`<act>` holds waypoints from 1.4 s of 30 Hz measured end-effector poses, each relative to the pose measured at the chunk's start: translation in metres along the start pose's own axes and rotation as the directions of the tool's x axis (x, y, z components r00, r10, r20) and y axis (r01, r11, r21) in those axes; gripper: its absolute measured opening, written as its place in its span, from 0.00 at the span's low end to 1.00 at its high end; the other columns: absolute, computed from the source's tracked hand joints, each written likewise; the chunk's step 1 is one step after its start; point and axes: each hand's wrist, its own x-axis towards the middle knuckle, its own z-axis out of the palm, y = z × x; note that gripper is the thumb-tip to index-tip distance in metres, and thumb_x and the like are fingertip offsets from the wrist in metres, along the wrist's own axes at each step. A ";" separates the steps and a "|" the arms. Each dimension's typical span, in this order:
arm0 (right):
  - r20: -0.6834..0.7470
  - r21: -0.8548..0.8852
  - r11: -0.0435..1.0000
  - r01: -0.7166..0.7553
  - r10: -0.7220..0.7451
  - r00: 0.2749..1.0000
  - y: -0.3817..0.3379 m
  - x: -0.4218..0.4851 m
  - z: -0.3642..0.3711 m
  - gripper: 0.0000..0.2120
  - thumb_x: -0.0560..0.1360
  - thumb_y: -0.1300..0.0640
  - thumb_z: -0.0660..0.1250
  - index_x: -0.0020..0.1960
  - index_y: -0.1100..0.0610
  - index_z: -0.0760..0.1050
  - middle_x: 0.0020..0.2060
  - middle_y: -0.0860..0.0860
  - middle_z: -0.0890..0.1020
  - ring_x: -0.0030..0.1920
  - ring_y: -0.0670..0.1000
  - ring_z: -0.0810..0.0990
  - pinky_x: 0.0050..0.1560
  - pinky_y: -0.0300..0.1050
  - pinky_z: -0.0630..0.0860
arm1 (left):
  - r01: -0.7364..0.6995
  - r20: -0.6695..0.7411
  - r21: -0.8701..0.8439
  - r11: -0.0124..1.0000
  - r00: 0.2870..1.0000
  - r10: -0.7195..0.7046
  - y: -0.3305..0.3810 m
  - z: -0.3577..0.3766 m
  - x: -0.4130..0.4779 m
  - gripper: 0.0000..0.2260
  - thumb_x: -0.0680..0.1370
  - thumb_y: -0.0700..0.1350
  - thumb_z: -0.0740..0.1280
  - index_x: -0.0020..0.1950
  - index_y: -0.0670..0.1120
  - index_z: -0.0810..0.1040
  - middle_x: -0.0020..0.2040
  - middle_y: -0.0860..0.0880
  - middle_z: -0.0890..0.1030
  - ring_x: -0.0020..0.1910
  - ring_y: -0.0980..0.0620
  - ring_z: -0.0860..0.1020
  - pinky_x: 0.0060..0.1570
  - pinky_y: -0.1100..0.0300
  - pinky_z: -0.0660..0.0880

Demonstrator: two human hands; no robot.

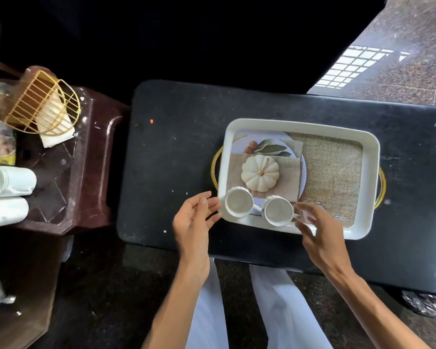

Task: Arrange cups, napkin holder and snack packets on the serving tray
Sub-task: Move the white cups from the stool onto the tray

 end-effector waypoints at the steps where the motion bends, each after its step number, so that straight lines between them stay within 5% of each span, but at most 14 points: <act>1: -0.021 -0.020 1.000 0.017 -0.018 1.000 -0.007 -0.002 -0.003 0.21 0.72 0.70 0.72 0.63 0.56 0.76 0.56 0.49 0.80 0.56 0.54 0.80 0.59 0.53 0.77 | -0.005 -0.006 -0.010 1.000 1.000 0.005 0.003 -0.005 0.001 0.09 0.84 0.42 0.64 0.57 0.44 0.83 0.48 0.46 0.88 0.52 0.49 0.86 0.48 0.60 0.83; 6: -0.133 0.002 0.996 0.084 -0.083 0.988 -0.058 -0.001 0.000 0.20 0.72 0.67 0.72 0.62 0.57 0.77 0.55 0.53 0.81 0.52 0.54 0.80 0.55 0.53 0.78 | -0.039 -0.052 -0.072 0.997 0.998 0.036 0.020 -0.041 0.009 0.10 0.85 0.42 0.63 0.58 0.45 0.83 0.52 0.46 0.88 0.54 0.49 0.86 0.50 0.59 0.83; 17: 0.076 0.040 0.955 0.294 -0.297 0.952 -0.196 0.028 0.117 0.18 0.73 0.67 0.73 0.61 0.59 0.77 0.53 0.53 0.80 0.52 0.56 0.80 0.55 0.57 0.79 | -0.133 -0.290 -0.235 0.963 0.955 0.061 0.071 -0.169 0.046 0.12 0.85 0.44 0.60 0.59 0.44 0.83 0.54 0.46 0.88 0.55 0.49 0.86 0.50 0.59 0.83; 22: 0.168 0.005 0.914 0.406 -0.401 0.901 -0.253 0.039 0.178 0.18 0.72 0.64 0.74 0.61 0.57 0.77 0.54 0.51 0.80 0.50 0.55 0.81 0.54 0.56 0.80 | -0.244 -0.420 -0.030 0.969 0.883 0.209 0.091 -0.239 0.065 0.12 0.86 0.44 0.59 0.55 0.49 0.83 0.55 0.49 0.86 0.56 0.52 0.85 0.52 0.56 0.83; 27: 0.236 0.123 0.882 0.454 -0.471 0.850 -0.317 0.033 0.244 0.17 0.73 0.59 0.74 0.61 0.54 0.77 0.54 0.44 0.78 0.53 0.45 0.79 0.56 0.41 0.79 | -0.325 -0.514 0.199 0.924 0.769 0.381 0.107 -0.310 0.088 0.10 0.85 0.42 0.61 0.58 0.51 0.82 0.58 0.51 0.84 0.58 0.56 0.83 0.53 0.55 0.82; 34: 0.334 0.224 0.858 0.462 -0.513 0.791 -0.379 0.017 0.322 0.16 0.74 0.59 0.74 0.61 0.58 0.78 0.53 0.50 0.81 0.50 0.47 0.81 0.52 0.40 0.80 | -0.263 -0.631 0.106 0.959 0.727 0.269 0.120 -0.374 0.146 0.13 0.85 0.43 0.60 0.64 0.43 0.80 0.61 0.47 0.83 0.60 0.51 0.82 0.57 0.56 0.82; 37: 0.377 0.249 0.880 0.405 -0.473 0.796 -0.391 0.013 0.343 0.17 0.74 0.58 0.74 0.61 0.57 0.77 0.53 0.50 0.81 0.50 0.46 0.81 0.51 0.35 0.79 | -0.221 -0.616 0.050 0.974 0.761 0.204 0.121 -0.385 0.166 0.13 0.85 0.44 0.60 0.65 0.43 0.80 0.62 0.47 0.83 0.62 0.50 0.81 0.60 0.51 0.81; 42: 0.440 0.238 0.904 0.354 -0.426 0.791 -0.397 0.011 0.362 0.15 0.73 0.58 0.75 0.58 0.56 0.78 0.53 0.48 0.81 0.50 0.46 0.82 0.52 0.42 0.81 | -0.160 -0.561 0.061 0.985 0.811 0.166 0.115 -0.388 0.181 0.13 0.85 0.45 0.59 0.65 0.45 0.81 0.61 0.47 0.83 0.60 0.53 0.82 0.60 0.48 0.82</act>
